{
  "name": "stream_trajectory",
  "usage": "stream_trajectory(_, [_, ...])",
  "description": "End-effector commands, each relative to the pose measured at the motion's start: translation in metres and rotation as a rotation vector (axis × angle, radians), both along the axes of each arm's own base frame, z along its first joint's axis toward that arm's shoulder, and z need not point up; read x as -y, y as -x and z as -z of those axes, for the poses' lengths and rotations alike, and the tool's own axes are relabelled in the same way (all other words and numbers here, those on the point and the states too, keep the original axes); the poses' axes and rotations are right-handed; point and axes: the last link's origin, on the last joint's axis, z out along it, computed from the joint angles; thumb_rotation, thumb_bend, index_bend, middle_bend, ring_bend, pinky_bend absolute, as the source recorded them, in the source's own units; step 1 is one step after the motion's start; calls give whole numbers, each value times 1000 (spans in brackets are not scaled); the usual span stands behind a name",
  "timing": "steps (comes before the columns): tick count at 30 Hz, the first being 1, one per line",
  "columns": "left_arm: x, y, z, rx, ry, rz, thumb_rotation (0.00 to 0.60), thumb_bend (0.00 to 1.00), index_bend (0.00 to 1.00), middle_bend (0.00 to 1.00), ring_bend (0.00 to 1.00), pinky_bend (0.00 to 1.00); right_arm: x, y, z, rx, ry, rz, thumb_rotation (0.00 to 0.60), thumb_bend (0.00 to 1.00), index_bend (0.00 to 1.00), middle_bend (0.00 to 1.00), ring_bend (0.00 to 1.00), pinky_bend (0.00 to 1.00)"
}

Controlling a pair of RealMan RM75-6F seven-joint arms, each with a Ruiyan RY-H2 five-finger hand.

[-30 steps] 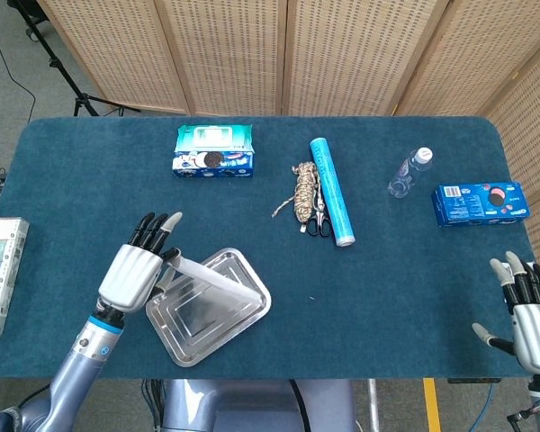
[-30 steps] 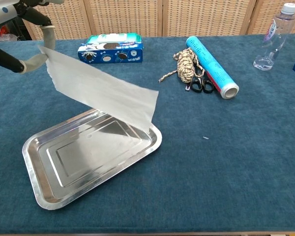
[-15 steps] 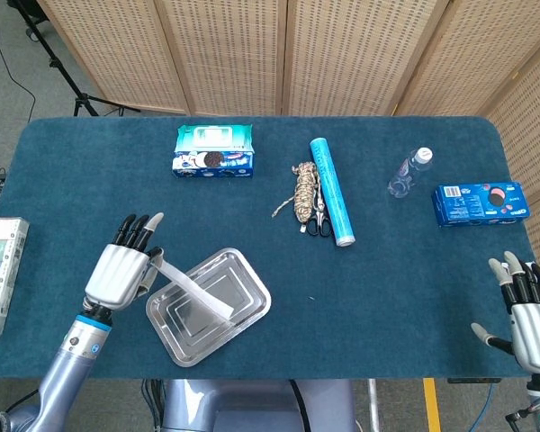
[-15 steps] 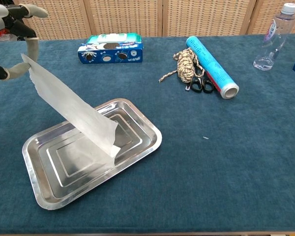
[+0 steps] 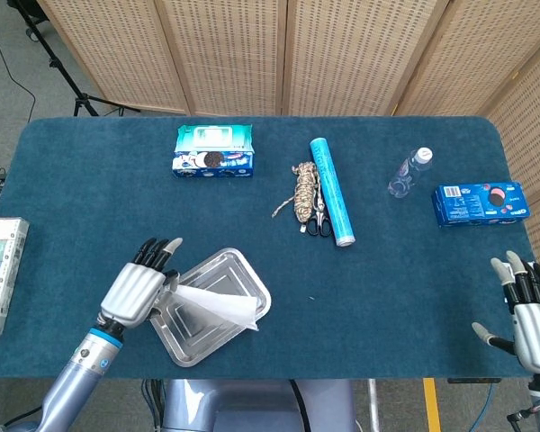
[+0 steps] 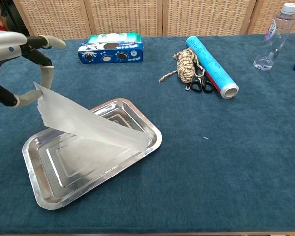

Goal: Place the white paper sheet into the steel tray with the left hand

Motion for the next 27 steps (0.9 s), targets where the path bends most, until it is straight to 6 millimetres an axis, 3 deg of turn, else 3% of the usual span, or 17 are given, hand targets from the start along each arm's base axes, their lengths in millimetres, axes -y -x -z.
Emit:
stream_trajectory(1, [0, 0, 1, -16, 20, -16, 600, 474, 816, 0, 0, 0, 0, 0, -1, 2, 3, 1, 600, 0, 43, 0, 0, 0])
stream_trajectory(9, [-16, 21, -4, -96, -30, -147, 600, 472, 830, 0, 0, 0, -1, 1, -2, 0, 5, 5, 600, 0, 43, 0, 0, 0])
stream_trajectory(17, [-24, 29, -2, -91, 26, -297, 600, 468, 831, 0, 0, 0, -5, -1, -5, 2, 21, -2, 600, 0, 43, 0, 0, 0])
stream_trajectory(27, [-29, 26, 21, -44, 166, -435, 600, 461, 831, 0, 0, 0, -11, 1, -15, 32, 60, -8, 600, 0, 43, 0, 0, 0])
